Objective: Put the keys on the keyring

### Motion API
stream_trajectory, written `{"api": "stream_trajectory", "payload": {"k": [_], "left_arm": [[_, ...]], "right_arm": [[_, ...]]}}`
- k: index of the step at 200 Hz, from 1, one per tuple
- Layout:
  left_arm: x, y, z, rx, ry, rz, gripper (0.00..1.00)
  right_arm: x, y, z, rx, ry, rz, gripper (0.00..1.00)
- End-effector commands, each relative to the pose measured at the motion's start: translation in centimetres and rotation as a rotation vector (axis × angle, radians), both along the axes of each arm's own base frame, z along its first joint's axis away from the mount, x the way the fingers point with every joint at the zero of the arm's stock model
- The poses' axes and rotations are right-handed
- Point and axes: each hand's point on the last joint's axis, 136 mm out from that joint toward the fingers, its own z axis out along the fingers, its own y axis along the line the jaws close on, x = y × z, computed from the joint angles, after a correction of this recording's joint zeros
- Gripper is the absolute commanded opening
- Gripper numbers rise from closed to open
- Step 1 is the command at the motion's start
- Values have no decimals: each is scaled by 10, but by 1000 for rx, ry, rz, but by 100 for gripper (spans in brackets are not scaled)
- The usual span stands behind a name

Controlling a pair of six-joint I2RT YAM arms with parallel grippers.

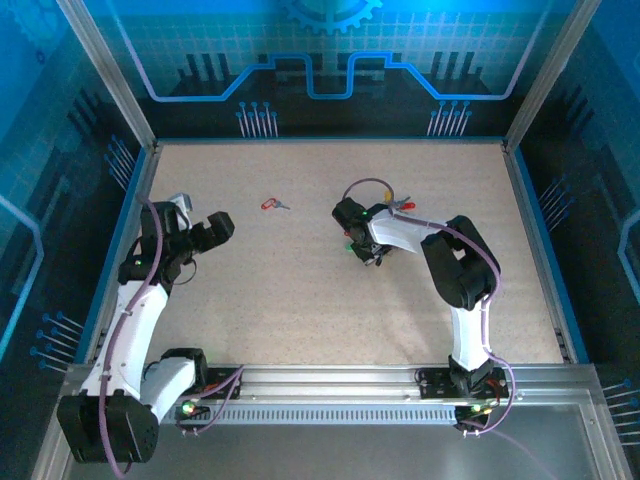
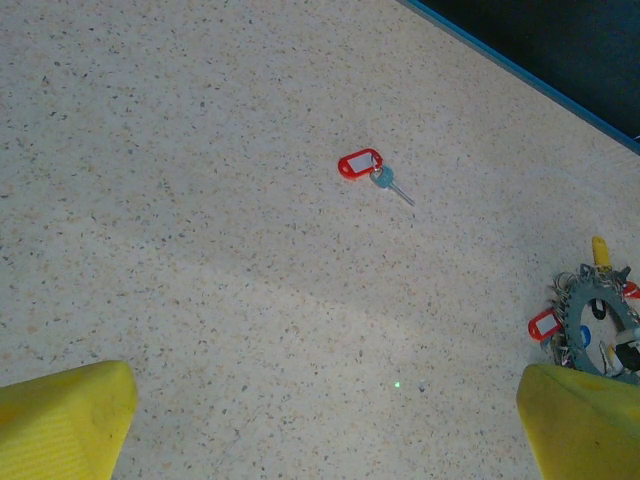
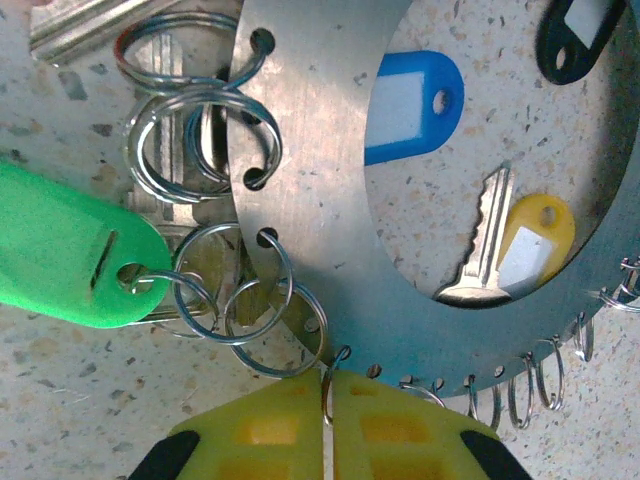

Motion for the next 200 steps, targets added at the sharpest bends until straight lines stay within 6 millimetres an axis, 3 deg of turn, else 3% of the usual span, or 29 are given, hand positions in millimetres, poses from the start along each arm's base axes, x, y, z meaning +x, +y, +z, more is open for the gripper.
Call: {"api": "stream_trajectory", "payload": {"k": [1,58,78,94,200], "left_arm": [[-2,2,3,9,-8,11,99],[-1,3,3,10,-7,12,99],[-1,3,3,10,-9,13,99],[-1,3,3,10,-11,13,99],[-1,3,3,10,-8,15,99]], "right_arm": [[0,1,9,17,-18,3,8],[4,-5,18,-11,-58,1,9],[5,-5,20,-21,-67,8,21],[6,-8,19,-46,-71,10,23],[2,-10,5,-67,-31,6,21]]}}
